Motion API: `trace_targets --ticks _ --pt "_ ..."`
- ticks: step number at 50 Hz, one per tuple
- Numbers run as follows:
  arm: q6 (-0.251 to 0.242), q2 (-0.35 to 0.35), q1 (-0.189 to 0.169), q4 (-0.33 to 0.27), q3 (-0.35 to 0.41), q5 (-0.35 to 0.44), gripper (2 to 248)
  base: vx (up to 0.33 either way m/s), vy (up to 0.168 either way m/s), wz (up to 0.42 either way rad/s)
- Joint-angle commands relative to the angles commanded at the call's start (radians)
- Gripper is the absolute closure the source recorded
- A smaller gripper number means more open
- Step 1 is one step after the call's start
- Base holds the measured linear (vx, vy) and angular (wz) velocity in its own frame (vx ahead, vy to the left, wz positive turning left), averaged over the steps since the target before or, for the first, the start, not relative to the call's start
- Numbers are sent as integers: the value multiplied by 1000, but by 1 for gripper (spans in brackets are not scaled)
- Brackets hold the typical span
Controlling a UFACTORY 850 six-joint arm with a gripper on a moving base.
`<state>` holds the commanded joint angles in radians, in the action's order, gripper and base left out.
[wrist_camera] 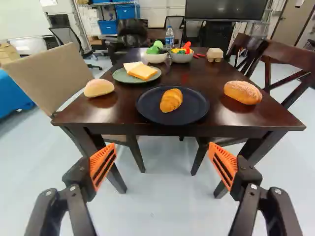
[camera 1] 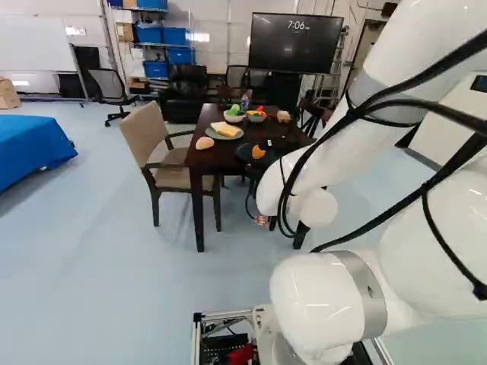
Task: Move the croissant to the empty plate
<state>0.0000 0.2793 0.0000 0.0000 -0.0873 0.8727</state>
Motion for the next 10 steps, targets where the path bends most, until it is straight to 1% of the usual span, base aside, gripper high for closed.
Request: trace_targets --ticks 10 --pt "0 0 0 0 0 0 3 0 0 0"
